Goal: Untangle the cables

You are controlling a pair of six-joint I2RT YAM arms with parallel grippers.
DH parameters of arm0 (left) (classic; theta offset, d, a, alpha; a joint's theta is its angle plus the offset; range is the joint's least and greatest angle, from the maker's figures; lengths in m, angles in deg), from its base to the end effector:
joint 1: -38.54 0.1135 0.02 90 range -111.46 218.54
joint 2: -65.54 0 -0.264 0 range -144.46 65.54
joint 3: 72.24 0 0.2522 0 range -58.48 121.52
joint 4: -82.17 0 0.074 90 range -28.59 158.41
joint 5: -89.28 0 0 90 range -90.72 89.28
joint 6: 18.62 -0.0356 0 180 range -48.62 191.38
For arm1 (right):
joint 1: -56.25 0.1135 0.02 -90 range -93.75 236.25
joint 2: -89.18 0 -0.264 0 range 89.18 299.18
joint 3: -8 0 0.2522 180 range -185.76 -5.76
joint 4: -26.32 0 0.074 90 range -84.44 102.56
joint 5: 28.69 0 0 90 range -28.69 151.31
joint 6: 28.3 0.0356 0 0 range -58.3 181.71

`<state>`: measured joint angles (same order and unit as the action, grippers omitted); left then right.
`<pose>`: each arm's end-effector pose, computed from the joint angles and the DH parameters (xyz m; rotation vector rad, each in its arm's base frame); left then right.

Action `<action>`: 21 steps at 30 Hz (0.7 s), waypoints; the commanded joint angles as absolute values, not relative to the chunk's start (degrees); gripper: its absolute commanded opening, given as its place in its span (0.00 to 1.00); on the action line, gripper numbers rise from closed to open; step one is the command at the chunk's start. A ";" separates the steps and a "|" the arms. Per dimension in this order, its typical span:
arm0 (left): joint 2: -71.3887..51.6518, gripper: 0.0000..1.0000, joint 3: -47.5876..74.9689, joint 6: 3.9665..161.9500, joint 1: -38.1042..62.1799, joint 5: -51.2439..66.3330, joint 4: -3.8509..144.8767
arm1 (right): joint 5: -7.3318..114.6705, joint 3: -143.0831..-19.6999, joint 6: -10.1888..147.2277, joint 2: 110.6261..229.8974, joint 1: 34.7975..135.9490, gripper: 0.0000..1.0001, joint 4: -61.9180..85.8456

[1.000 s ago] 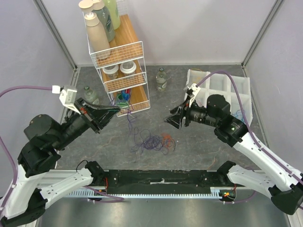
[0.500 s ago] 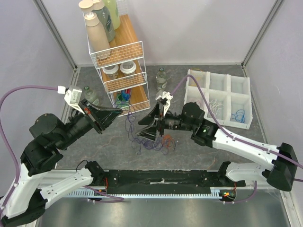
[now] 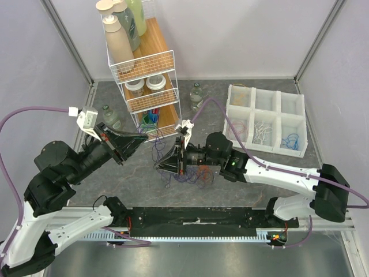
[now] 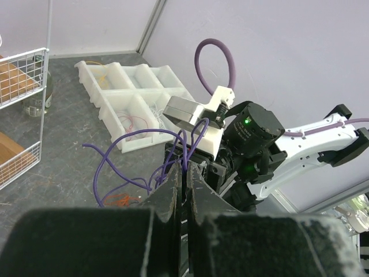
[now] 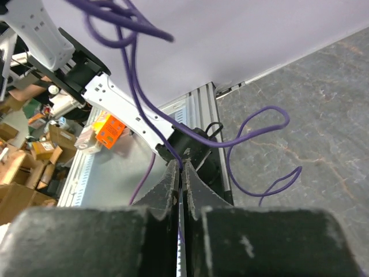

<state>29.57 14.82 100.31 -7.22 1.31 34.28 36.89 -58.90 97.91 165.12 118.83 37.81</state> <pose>0.0508 -0.0540 0.4709 0.2658 1.5906 -1.0570 0.1303 0.2831 0.3345 -0.7853 1.6165 1.6359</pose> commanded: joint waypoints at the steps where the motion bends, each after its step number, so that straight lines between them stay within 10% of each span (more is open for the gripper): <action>1: 28.80 0.02 14.56 101.00 -7.08 -0.10 34.93 | 34.51 -59.90 99.76 163.90 119.18 0.00 41.39; 10: 20.38 0.06 13.42 99.68 -7.08 -5.64 28.43 | 35.63 -52.61 96.95 149.23 119.18 0.00 30.15; 15: 16.49 0.91 8.33 98.45 -7.08 -4.75 28.50 | 44.85 -52.51 96.07 143.24 118.91 0.00 20.32; 21: 21.14 0.93 1.13 100.29 -7.16 -3.01 31.57 | 49.54 -54.62 97.48 139.63 117.16 0.00 17.66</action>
<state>16.41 3.37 99.63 -7.18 -4.01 28.60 45.28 -52.39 97.23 141.28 118.13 20.61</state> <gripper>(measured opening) 0.931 0.010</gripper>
